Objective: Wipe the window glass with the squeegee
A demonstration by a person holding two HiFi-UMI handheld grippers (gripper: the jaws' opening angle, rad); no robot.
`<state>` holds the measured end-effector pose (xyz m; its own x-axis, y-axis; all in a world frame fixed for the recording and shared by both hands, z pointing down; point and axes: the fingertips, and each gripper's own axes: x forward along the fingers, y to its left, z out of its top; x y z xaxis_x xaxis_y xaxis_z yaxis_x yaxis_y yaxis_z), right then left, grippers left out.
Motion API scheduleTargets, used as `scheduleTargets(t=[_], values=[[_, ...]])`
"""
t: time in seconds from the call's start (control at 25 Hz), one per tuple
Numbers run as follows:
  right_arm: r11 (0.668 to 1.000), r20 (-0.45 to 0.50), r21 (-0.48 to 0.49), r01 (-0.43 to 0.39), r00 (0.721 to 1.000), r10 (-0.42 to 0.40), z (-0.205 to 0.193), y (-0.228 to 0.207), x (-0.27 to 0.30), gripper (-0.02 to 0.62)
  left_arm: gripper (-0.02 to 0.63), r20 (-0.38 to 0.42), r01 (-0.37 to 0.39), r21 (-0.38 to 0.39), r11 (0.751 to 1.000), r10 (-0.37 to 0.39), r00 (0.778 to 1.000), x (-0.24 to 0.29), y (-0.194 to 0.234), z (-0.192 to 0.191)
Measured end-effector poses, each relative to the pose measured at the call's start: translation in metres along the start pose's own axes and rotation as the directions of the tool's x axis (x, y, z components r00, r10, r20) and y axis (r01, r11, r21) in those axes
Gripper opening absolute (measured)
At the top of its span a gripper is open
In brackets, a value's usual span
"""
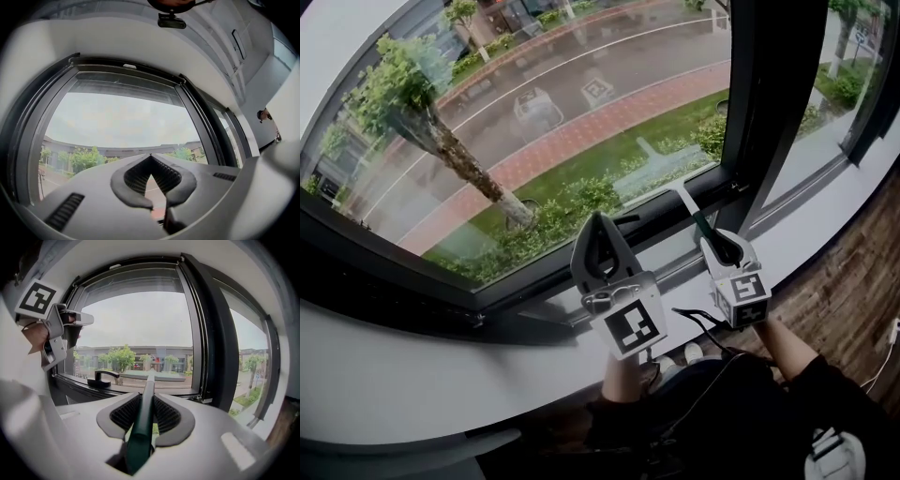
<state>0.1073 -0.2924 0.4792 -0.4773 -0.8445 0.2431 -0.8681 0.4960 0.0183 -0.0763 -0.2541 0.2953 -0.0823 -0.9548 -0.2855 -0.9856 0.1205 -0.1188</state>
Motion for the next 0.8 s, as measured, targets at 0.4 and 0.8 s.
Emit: scheduleTargets(t=[0.4,0.8], values=[[1.000,0.018,-0.003,0.020,1.000,-0.020,0.008,-0.004,-0.010,0.097,0.000,-0.013,-0.021,-0.006,1.000,0.021,1.000,-0.002,0.007,-0.005],[0.990,0.563,-0.110,0.086,0.826,-0.009,0.210,0.027,-0.087,0.097,0.000,0.182,-0.028,0.023,0.999,0.024,0.983,0.009,0.029,0.067]])
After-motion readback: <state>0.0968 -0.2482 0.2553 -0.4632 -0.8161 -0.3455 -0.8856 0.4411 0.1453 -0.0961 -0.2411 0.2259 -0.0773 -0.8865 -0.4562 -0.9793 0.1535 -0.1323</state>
